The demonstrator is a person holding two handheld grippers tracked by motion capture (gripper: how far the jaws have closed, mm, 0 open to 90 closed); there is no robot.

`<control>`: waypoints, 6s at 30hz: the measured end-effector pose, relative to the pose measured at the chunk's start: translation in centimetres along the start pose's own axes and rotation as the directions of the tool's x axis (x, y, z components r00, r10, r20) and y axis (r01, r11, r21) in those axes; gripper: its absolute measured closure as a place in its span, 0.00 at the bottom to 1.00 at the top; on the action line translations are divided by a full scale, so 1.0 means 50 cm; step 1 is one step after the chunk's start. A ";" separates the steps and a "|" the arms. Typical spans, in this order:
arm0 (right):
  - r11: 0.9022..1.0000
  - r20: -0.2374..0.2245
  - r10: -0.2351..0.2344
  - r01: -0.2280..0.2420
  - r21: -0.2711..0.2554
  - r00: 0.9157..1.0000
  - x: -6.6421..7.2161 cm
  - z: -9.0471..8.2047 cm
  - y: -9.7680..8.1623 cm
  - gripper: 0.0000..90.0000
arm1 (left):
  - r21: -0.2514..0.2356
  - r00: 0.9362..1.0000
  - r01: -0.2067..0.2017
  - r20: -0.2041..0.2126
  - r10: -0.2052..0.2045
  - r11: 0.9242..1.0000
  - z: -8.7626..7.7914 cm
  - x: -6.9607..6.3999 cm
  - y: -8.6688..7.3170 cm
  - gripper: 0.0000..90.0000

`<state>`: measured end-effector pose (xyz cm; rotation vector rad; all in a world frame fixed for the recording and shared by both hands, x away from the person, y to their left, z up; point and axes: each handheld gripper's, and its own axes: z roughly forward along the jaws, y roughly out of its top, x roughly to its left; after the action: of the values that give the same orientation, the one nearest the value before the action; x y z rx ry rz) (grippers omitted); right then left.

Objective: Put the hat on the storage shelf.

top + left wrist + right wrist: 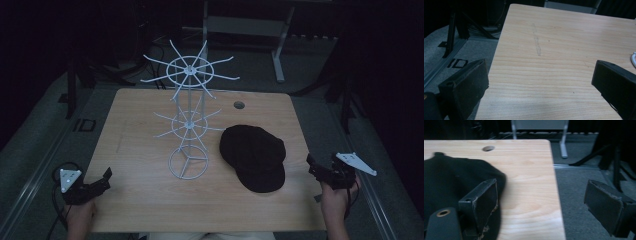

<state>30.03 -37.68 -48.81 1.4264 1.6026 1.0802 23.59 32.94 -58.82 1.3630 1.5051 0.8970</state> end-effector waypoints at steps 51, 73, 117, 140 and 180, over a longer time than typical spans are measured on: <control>0.883 -0.312 -0.207 0.314 0.349 0.927 0.310 0.309 0.086 0.35 | 0.006 1.000 0.001 0.007 -0.001 1.000 0.002 0.002 0.001 0.02; 0.902 -0.346 -0.242 0.341 0.265 0.907 0.298 0.259 0.099 0.93 | 0.005 1.000 0.002 0.006 -0.002 1.000 0.001 0.001 0.001 0.02; 0.942 -0.340 -0.199 0.083 -0.326 0.919 0.187 -0.143 0.309 0.93 | 0.007 1.000 0.000 -0.003 0.000 1.000 0.001 0.001 0.001 0.02; 0.843 -0.411 -0.379 0.125 -0.524 0.829 0.358 -0.272 0.471 0.93 | 0.008 1.000 0.000 0.002 0.000 1.000 0.001 0.001 0.001 0.02; 0.905 -0.586 -0.382 0.160 -0.395 0.714 0.401 -0.161 0.300 0.71 | 0.010 1.000 0.000 0.002 0.000 1.000 0.002 0.002 0.001 0.02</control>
<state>25.92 -18.22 -31.57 0.5647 1.9142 1.6767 23.68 33.04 -58.82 1.3705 1.5102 0.8894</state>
